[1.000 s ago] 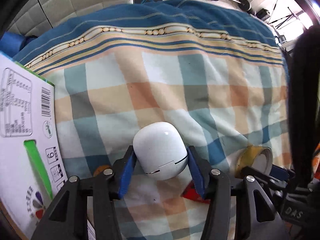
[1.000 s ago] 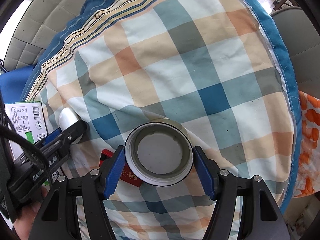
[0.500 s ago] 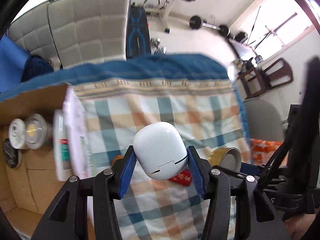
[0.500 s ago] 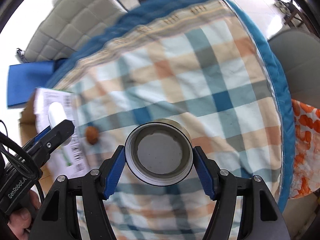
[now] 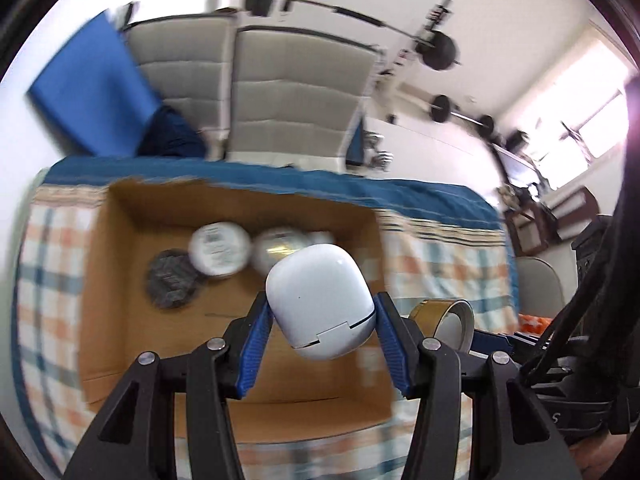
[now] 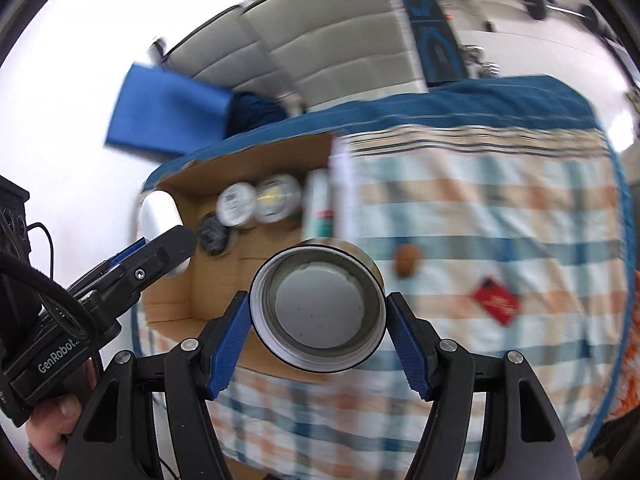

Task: Organize rigid objects
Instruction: 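Carry tape roll and earbud case into the box and open both tools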

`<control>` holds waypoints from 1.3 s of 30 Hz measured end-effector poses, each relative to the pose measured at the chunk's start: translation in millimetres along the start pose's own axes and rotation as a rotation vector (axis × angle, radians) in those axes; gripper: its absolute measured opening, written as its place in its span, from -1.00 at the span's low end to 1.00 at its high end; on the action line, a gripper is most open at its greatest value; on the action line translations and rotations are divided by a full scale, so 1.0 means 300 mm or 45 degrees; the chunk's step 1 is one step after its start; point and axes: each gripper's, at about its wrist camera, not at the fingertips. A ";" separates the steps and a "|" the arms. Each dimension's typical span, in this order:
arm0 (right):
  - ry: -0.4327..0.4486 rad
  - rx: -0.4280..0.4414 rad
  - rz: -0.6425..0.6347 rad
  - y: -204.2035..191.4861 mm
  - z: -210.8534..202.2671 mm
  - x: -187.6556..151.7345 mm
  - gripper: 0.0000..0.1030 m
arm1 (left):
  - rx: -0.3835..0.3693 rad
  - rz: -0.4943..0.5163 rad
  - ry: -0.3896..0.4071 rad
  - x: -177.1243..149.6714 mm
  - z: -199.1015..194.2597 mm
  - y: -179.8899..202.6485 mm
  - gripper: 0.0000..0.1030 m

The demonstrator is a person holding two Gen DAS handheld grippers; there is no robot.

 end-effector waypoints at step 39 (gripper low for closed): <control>-0.328 -0.265 -0.054 -0.197 0.737 0.102 0.94 | 0.312 -0.125 -0.364 -0.023 0.457 -0.347 0.72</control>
Point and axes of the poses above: each gripper's, at about its wrist camera, not at the fingertips, and z roughly the way its jaws point, y to its right, x to its top, and after that the axes turned 7 degrees about x, right-handed
